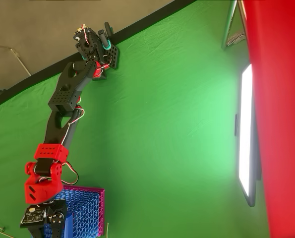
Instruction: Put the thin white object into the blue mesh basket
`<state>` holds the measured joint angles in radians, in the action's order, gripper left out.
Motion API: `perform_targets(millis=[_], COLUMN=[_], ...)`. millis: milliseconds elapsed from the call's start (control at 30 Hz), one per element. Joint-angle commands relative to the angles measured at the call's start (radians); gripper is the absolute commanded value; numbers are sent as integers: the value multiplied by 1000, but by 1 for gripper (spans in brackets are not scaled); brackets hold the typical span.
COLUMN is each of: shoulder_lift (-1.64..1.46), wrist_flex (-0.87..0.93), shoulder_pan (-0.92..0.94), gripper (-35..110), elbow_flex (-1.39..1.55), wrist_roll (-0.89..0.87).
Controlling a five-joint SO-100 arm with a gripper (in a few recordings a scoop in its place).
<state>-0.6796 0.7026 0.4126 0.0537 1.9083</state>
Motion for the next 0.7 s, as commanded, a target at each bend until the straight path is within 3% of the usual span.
perform_targets(millis=[0, 500, 667], shoulder_lift=[-41, 55, 60], wrist_flex=[3, 48, 58], shoulder_pan=[26, 103, 97], gripper=[9, 1, 5], elbow_flex=[-55, -144, -176], wrist_roll=[14, 57, 41])
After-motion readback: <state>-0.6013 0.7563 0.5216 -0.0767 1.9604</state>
